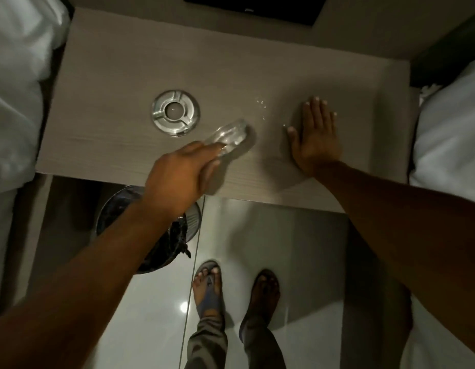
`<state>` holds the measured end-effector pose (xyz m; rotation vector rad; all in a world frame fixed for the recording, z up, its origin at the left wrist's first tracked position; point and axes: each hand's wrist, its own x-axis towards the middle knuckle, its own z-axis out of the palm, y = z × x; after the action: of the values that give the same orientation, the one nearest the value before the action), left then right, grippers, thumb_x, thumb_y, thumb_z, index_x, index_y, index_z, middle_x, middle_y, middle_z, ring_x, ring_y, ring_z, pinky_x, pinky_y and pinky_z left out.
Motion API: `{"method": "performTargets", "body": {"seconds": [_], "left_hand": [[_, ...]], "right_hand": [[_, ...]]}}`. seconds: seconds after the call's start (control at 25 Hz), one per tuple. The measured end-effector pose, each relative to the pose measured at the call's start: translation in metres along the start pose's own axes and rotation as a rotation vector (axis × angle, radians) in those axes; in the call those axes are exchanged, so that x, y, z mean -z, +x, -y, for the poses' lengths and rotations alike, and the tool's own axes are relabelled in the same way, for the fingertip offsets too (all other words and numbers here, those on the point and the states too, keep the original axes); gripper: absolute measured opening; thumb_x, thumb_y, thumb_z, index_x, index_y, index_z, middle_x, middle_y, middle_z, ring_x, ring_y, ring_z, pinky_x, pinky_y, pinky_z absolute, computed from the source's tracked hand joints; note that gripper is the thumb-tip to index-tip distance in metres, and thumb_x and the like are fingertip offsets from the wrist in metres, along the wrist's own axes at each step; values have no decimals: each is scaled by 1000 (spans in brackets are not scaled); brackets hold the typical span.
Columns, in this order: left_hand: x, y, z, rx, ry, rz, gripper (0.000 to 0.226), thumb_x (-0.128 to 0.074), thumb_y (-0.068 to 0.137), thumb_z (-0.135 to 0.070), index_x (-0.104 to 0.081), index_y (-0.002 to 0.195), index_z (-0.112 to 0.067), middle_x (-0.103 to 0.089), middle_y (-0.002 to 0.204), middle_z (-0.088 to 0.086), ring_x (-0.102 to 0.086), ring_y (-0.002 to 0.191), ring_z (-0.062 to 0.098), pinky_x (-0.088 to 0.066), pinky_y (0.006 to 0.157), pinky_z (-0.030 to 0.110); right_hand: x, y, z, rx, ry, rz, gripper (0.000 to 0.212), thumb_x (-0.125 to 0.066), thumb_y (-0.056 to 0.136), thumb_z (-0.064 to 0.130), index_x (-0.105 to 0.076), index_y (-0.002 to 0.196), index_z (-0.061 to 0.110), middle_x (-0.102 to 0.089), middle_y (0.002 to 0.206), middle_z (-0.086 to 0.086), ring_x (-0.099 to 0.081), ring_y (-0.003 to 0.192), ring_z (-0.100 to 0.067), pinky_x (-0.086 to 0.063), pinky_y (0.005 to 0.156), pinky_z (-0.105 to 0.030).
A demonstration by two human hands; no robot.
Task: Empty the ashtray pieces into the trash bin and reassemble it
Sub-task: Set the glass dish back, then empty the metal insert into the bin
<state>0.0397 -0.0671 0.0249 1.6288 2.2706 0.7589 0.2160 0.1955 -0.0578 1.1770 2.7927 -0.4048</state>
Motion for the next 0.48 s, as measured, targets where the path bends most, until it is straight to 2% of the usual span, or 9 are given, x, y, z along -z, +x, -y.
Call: {"method": "performTargets", "body": {"seconds": [0.08,0.16,0.32,0.48], "left_hand": [[-20,45,-11,-81,296,89,46,-60,94,-16,-58,138,-28,-69,117,5,-70,72,33,-46,57,33],[-33,75,-14,-114,460,220,51,-49,98,-18,-47,148,-31,-62,135,4,-71,80,32,-40,55,31],[-47,115,-18,-239,642,308,51,-35,98,-21,-46,146,-35,-62,134,4,-70,70,30,-25,48,26],[-56,113,-22,-156,677,428,49,-40,98,-20,-47,145,-30,-57,137,7,-71,77,29,-35,53,30]], "right_hand": [[0,-2,-1,-6,2,9,78,-21,104,54,-18,163,3,-10,172,-19,-3,159,-36,0,129,-50],[-1,-3,-1,12,1,-7,79,-19,104,55,-19,163,3,-10,172,-19,-3,159,-36,0,129,-50],[0,4,-9,4,24,-18,81,-18,103,57,-20,163,2,-12,171,-20,-4,159,-36,1,129,-49],[-6,2,-3,29,10,-15,85,-16,100,58,-22,162,1,-14,171,-20,-7,159,-37,0,129,-49]]}}
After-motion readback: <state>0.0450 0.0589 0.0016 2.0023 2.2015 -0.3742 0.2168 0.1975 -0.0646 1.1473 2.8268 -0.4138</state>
